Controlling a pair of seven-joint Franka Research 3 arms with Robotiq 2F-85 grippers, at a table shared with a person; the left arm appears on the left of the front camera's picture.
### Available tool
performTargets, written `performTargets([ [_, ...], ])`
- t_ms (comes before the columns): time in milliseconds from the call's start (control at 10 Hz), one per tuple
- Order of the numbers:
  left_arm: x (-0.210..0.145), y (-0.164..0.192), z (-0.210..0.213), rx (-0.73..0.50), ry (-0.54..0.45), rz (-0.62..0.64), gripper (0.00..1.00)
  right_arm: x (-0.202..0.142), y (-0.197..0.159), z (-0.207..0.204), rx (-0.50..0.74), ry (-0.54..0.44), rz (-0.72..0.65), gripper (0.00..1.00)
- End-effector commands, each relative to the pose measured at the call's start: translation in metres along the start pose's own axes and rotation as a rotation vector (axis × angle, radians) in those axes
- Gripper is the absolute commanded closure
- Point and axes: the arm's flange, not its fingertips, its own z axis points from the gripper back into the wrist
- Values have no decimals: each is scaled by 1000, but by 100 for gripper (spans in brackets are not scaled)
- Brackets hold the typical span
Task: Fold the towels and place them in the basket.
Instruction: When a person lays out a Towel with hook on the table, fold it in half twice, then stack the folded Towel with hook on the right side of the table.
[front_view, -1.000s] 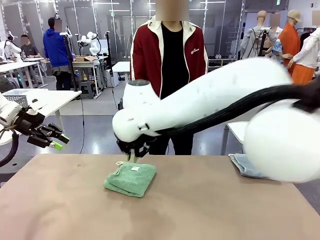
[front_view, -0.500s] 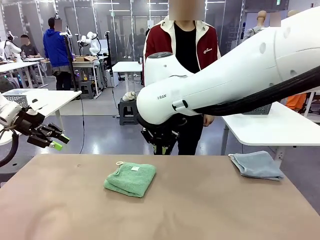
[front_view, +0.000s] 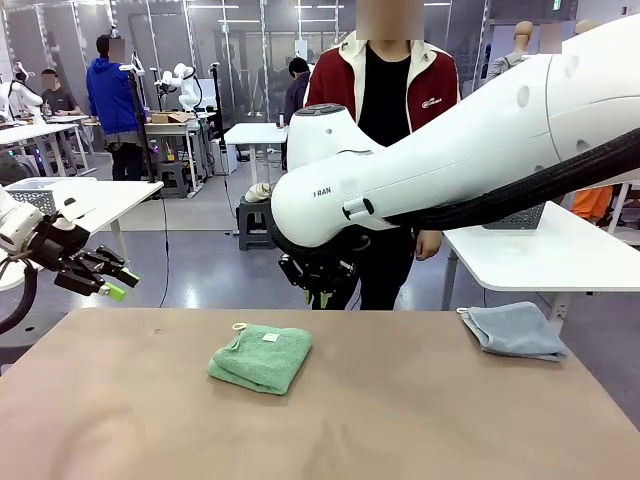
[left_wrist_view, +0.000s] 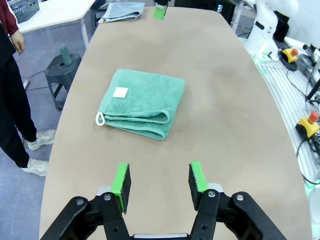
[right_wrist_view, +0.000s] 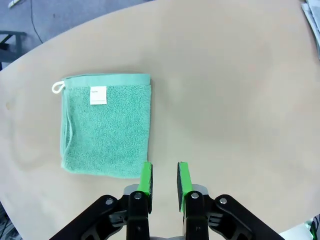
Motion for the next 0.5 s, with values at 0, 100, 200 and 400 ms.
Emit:
performTargets([
  [0, 0, 0, 0, -6, 6, -3, 39, 2, 1, -1, -11, -14, -2, 72],
  [100, 0, 0, 0, -6, 6, -3, 39, 2, 1, -1, -11, -14, -2, 72],
  [200, 0, 0, 0, -6, 6, -3, 39, 2, 1, -1, -11, -14, -2, 72],
  [400, 0, 0, 0, -6, 6, -3, 39, 2, 1, -1, -11, -14, -2, 72],
])
